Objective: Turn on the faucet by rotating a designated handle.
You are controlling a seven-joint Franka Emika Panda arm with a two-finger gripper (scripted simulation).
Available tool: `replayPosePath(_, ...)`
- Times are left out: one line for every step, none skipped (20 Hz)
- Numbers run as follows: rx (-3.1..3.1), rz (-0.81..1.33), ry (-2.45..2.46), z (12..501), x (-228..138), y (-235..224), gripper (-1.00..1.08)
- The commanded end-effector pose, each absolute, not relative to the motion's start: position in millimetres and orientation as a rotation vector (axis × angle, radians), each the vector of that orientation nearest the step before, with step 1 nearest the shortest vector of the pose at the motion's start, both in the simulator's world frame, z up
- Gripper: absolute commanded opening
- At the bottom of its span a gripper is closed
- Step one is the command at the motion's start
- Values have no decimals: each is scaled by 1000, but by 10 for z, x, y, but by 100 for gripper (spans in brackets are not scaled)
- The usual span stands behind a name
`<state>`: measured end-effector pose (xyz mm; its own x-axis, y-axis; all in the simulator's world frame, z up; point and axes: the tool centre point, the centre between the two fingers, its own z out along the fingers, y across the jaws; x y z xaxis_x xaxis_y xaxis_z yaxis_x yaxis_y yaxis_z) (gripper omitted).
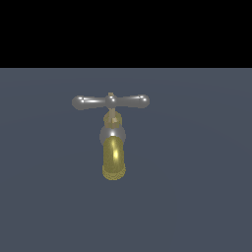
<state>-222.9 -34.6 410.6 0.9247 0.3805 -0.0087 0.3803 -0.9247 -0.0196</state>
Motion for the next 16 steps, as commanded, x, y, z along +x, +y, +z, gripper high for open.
replayPosePath(-3045, 18, -703, 3997, -2181, -397, -100)
replayPosePath(-3036, 18, -741, 3955, -2161, -416, -100)
replayPosePath(-3027, 18, -779, 3912, -2140, -435, -100)
replayPosePath(-3018, 18, -816, 3869, -2118, -453, -100)
replayPosePath(-3008, 17, -854, 3826, -2096, -471, -100)
replayPosePath(-2997, 17, -891, 3783, -2073, -488, -100)
replayPosePath(-2987, 17, -929, 3740, -2050, -505, -100)
replayPosePath(-2975, 17, -966, 3697, -2027, -522, -100)
replayPosePath(-2963, 17, -1003, 3654, -2002, -537, -100)
replayPosePath(-2951, 16, -1040, 3611, -1978, -553, -100)
replayPosePath(-2938, 16, -1077, 3568, -1953, -567, -100)
replayPosePath(-2925, 16, -1114, 3526, -1927, -581, -100)
replayPosePath(-2911, 16, -1150, 3483, -1901, -595, -100)
replayPosePath(-2897, 15, -1187, 3440, -1875, -607, -100)
replayPosePath(-2883, 15, -1223, 3397, -1848, -619, -100)
replayPosePath(-2868, 15, -1259, 3354, -1821, -631, -100)
